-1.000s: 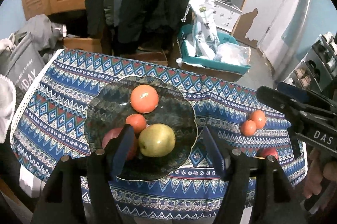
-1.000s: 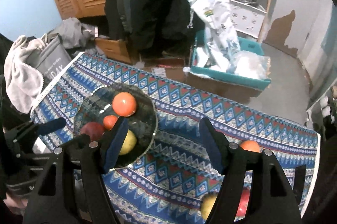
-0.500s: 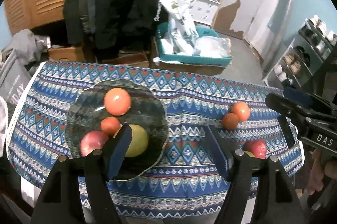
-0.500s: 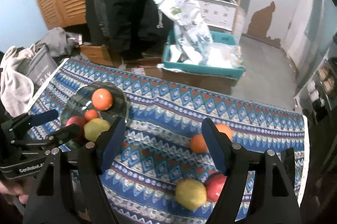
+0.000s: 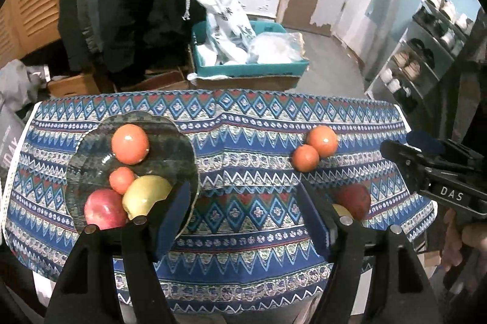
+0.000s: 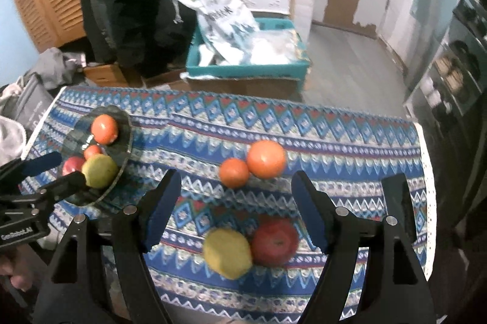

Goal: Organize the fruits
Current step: 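Withdraw both grippers from the plate toward the remaining fruits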

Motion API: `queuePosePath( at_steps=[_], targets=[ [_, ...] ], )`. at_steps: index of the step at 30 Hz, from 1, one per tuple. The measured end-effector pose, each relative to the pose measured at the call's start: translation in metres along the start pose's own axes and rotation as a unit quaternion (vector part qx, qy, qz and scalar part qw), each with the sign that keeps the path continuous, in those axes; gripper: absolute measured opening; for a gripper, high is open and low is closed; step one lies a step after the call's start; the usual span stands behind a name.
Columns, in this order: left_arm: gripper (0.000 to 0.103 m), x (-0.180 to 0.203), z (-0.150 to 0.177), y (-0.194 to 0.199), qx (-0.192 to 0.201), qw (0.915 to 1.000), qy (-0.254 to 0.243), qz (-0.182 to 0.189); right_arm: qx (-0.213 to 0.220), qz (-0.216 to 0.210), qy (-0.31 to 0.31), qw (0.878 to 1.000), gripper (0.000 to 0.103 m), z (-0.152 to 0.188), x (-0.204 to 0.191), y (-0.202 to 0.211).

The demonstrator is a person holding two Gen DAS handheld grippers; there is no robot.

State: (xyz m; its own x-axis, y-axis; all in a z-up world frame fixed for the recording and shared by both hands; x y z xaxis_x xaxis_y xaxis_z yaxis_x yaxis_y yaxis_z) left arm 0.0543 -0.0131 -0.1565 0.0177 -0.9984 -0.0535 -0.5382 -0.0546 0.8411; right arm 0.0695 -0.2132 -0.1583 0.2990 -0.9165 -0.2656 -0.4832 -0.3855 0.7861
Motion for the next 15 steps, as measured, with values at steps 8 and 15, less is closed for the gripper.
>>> queuePosePath(
  at_steps=[8,15],
  targets=[
    [0.074,0.023,0.007,-0.017,-0.021,0.9995,-0.021,0.001,-0.016,0.014,-0.028,0.999,0.075,0.019,0.030,-0.003],
    [0.074,0.040,0.016,-0.029,-0.035,0.9987,-0.038,0.001,-0.039,0.025,-0.052,0.998,0.075,0.036,0.052,-0.016]
  ],
)
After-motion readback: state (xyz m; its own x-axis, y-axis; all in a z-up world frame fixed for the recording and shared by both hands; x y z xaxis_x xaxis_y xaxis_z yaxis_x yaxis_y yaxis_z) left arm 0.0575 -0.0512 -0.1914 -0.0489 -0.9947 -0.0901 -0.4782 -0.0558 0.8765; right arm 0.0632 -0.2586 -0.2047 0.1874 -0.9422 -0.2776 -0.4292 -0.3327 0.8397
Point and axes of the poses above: each gripper's, at about its wrist camera, not at the fingertips, and y roughly against the way its jaws point, x to its right, z to its underside, the point moved 4 cm from there along -y, roughly the way its jaws point, and after that the axes turned 14 degrees about -z, right-handed, at the moved point
